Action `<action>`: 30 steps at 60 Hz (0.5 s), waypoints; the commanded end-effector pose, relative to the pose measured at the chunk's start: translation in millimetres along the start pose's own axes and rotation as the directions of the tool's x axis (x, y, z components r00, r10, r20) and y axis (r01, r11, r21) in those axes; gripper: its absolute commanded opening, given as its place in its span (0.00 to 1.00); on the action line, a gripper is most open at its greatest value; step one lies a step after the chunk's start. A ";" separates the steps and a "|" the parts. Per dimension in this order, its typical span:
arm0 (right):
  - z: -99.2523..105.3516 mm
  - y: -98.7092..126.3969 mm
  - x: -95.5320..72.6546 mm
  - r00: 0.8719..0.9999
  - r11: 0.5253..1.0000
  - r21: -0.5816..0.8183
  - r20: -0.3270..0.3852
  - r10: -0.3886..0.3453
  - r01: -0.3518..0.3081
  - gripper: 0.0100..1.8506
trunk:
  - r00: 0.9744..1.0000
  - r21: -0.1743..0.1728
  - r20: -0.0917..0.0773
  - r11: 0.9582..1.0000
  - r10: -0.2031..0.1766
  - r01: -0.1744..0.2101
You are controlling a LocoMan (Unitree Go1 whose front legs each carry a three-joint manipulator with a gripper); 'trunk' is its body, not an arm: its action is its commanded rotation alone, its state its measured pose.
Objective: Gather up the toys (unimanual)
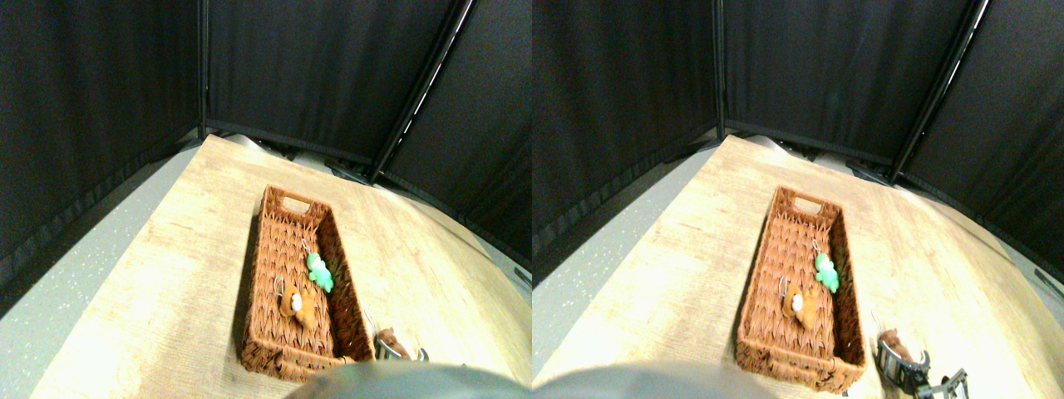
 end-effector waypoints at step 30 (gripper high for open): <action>-8.8 53.0 -9.3 0.939 0.932 -0.290 0.197 0.282 -0.219 0.03 | 1.000 -0.007 -0.009 1.000 -0.001 0.001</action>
